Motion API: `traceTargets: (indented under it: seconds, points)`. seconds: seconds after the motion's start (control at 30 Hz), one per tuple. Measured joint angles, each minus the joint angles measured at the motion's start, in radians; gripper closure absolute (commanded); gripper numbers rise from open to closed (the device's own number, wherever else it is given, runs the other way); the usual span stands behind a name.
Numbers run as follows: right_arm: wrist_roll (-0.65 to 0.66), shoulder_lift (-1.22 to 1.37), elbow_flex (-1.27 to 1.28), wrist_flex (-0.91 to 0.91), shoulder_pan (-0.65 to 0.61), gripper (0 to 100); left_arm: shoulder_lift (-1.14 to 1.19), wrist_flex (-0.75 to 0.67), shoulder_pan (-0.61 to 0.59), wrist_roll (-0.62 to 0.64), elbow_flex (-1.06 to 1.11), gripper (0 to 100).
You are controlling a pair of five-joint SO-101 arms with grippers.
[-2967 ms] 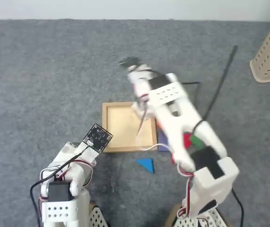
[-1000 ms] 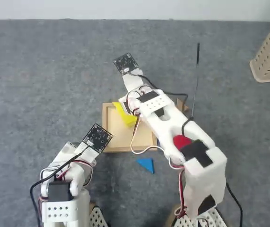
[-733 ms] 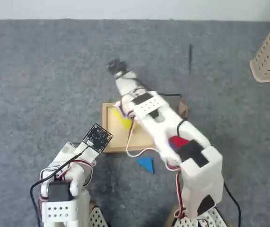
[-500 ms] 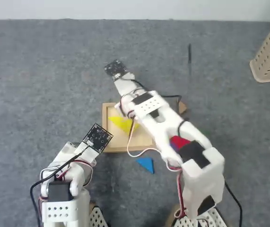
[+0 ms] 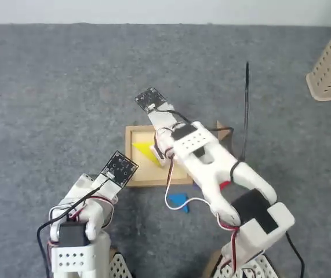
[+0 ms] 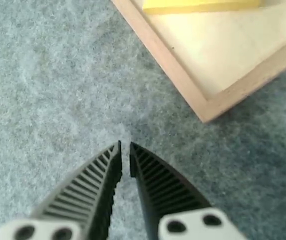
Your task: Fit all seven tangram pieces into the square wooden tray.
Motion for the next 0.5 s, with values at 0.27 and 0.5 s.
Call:
traceTargets:
  seconds: [0.27, 0.5]
  points:
    - [0.0, 0.04, -0.028, -0.034, 0.021, 99.1, 0.0, 0.0, 0.0, 0.0, 0.0, 97]
    - [0.0, 0.187, -0.203, -0.035, 0.081, 99.1, 0.0, 0.0, 0.002, 0.0, 0.0, 97]
